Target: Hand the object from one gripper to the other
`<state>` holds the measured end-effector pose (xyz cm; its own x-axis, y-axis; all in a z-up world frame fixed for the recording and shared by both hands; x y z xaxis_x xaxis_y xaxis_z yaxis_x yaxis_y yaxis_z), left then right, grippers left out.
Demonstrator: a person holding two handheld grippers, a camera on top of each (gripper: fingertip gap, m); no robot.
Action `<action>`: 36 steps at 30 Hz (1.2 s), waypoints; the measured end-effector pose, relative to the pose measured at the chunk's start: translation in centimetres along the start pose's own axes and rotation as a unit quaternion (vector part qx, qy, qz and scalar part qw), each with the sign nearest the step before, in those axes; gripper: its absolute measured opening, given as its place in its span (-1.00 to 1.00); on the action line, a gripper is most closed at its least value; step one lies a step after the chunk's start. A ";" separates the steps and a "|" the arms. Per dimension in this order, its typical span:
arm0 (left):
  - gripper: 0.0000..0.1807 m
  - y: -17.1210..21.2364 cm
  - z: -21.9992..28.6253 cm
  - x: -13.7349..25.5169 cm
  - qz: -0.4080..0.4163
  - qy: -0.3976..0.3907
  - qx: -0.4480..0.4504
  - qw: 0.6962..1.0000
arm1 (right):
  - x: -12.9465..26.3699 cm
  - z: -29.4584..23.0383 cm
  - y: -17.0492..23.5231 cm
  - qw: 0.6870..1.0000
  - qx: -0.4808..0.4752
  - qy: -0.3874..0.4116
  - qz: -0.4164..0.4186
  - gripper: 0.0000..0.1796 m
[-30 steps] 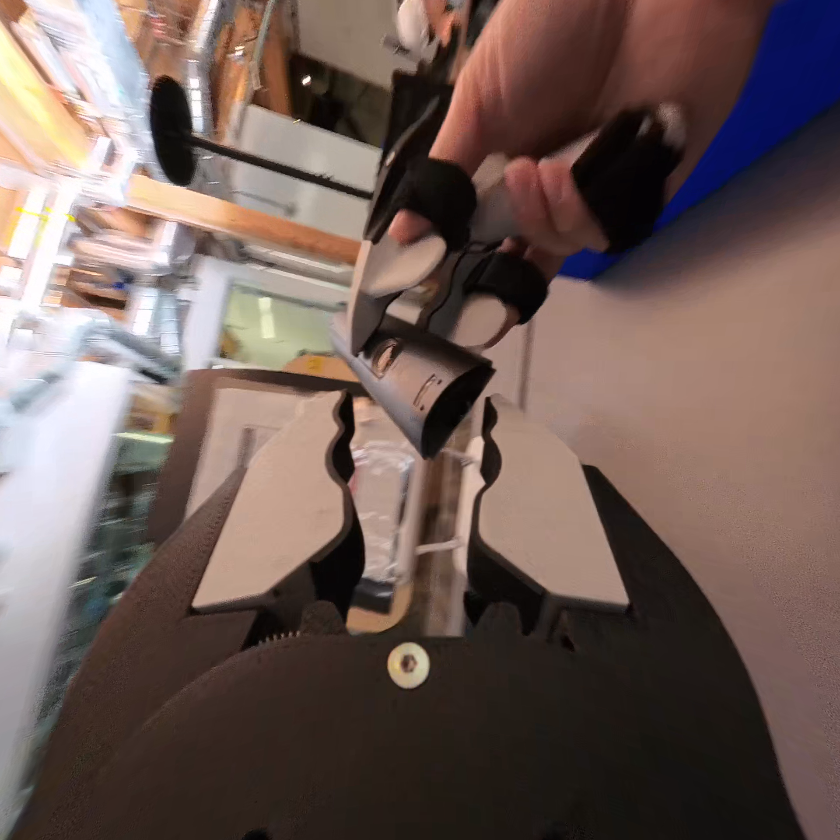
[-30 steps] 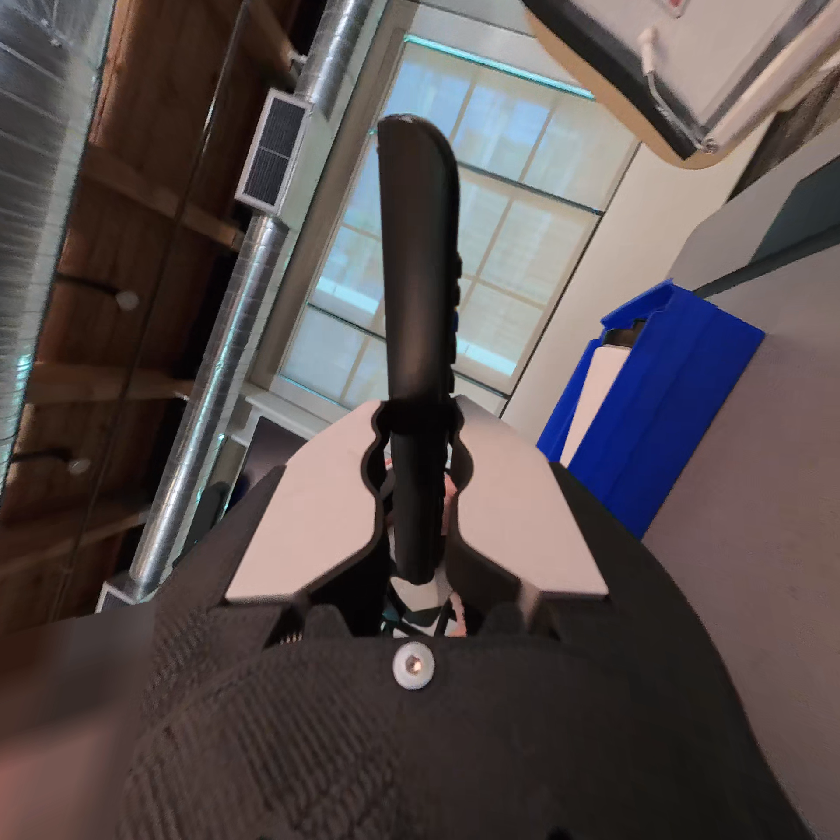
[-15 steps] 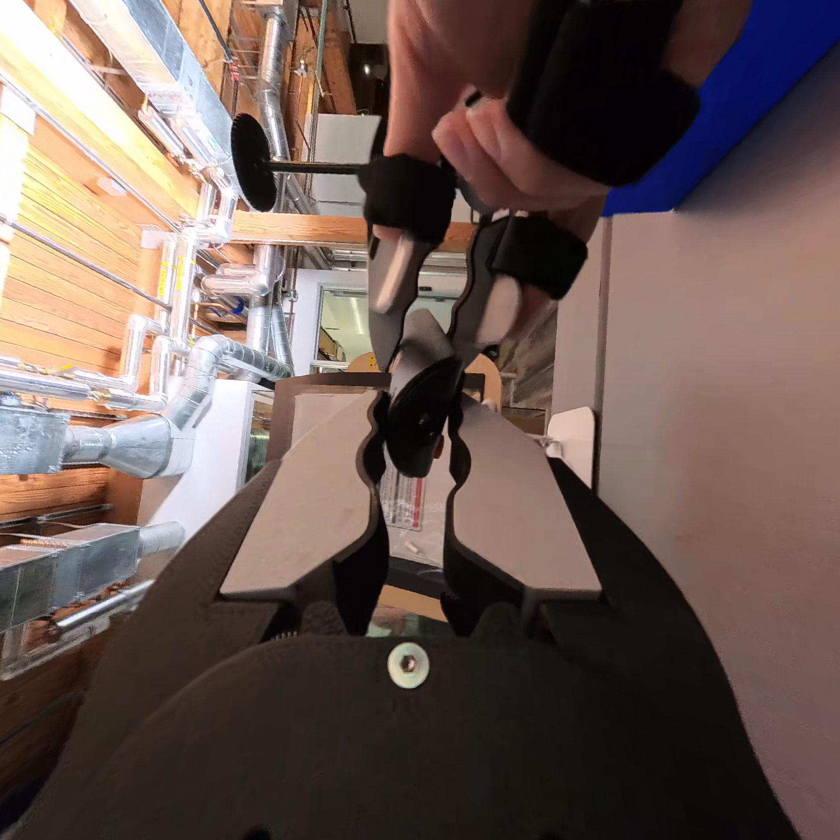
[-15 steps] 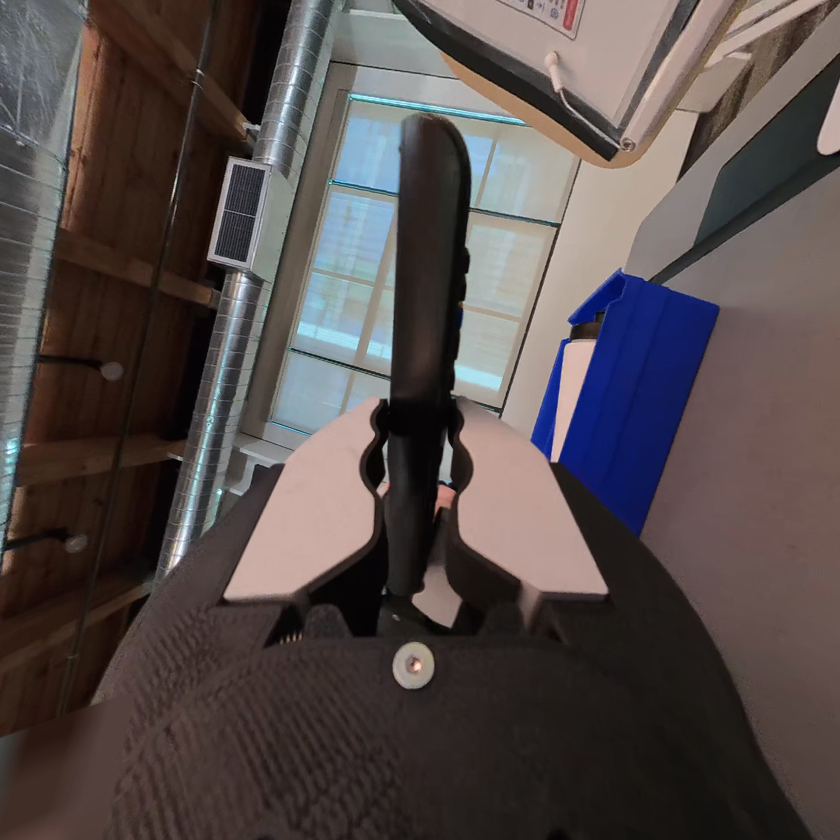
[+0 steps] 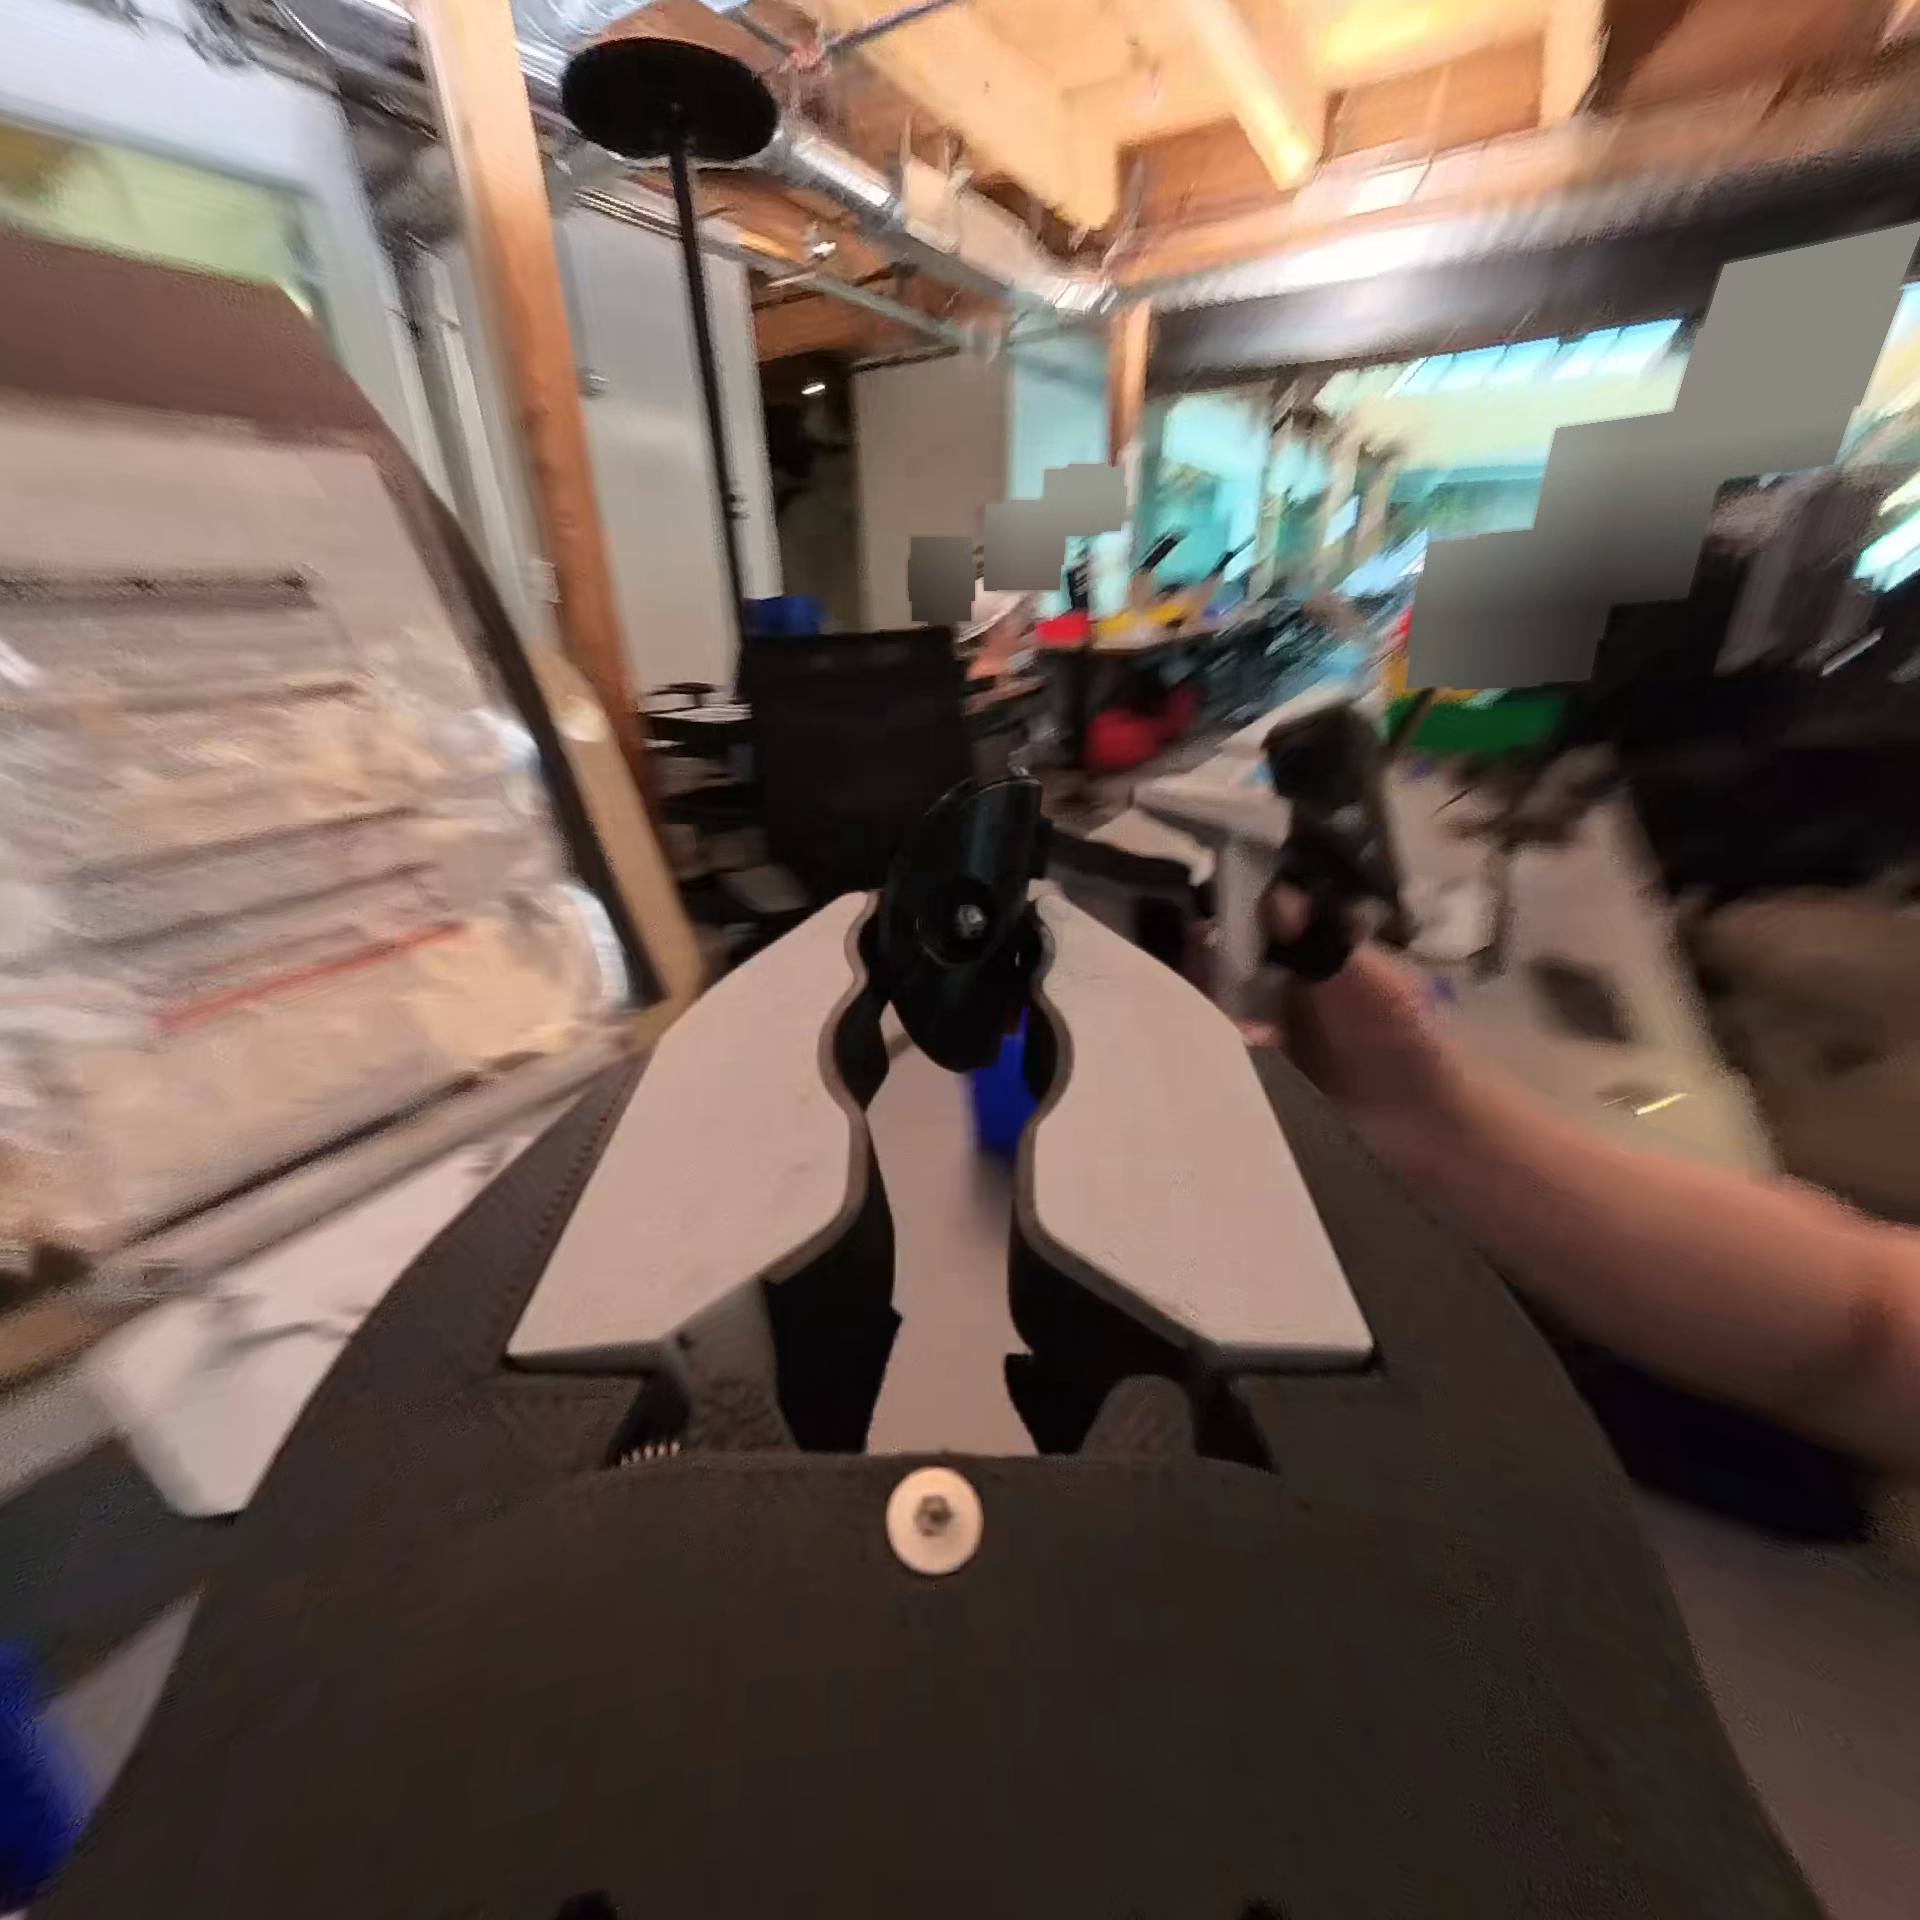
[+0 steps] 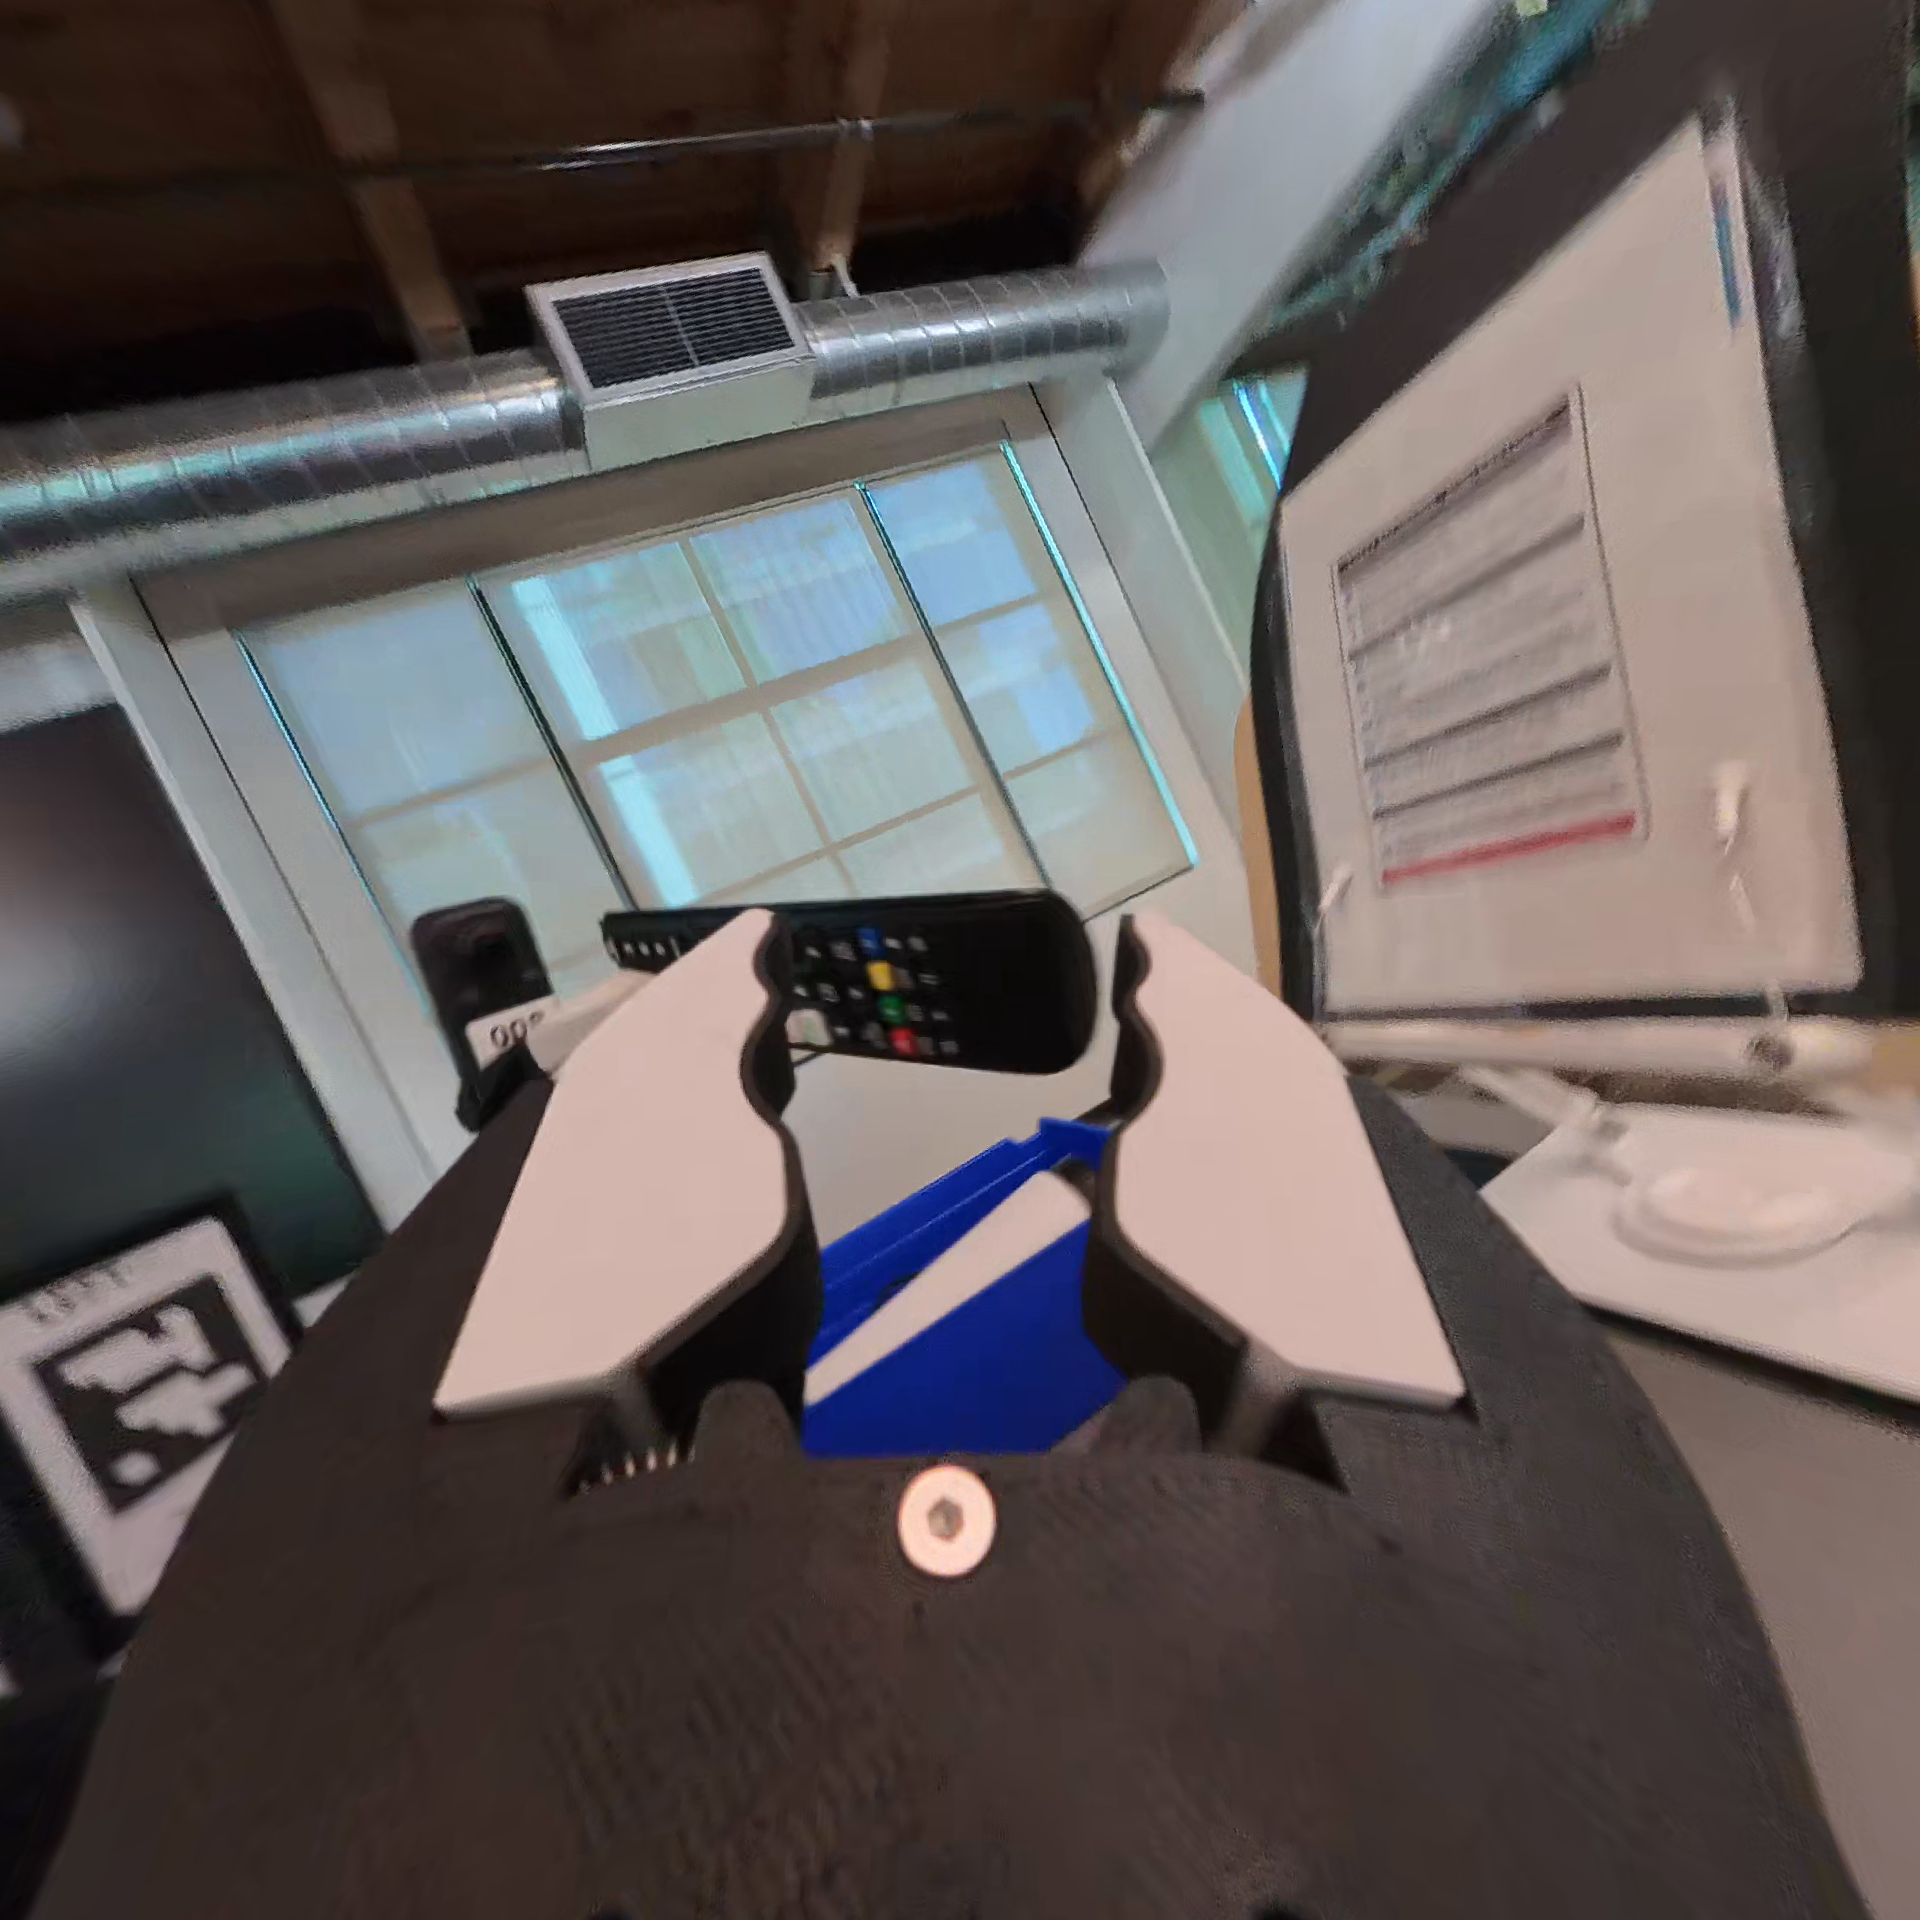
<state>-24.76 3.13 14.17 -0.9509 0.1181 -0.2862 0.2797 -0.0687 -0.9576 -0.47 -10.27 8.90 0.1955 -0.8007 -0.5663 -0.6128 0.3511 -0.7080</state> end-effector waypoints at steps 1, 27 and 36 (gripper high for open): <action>-0.76 -0.1 -0.7 0.2 0.014 0.023 0.063 0.998 | 0.0 -0.2 0.0 1.000 0.028 -0.009 0.007 -0.30; -0.42 4.3 -2.2 -2.1 -0.018 0.083 0.174 0.981 | -0.2 -0.6 -1.4 0.993 -0.031 -0.075 -0.091 -0.73; -0.42 3.7 2.5 -2.5 -0.088 0.165 -0.019 0.982 | -1.5 -6.5 2.1 0.868 0.282 -0.147 -0.380 -0.73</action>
<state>-21.68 0.06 11.40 -0.8924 0.4391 -0.1045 0.1248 0.0176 -0.9920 -7.03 -11.53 11.01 0.6181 -0.7750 0.1314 0.2354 0.0230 -0.9716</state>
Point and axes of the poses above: each gripper's, where its closed fingertips meet, x back along the fingers, y out of its underside, z = x × y across the jaws, the point moved 10 cm from there along x, back along the fingers, and after that the axes turned 8 degrees about z, right-handed, at the moved point
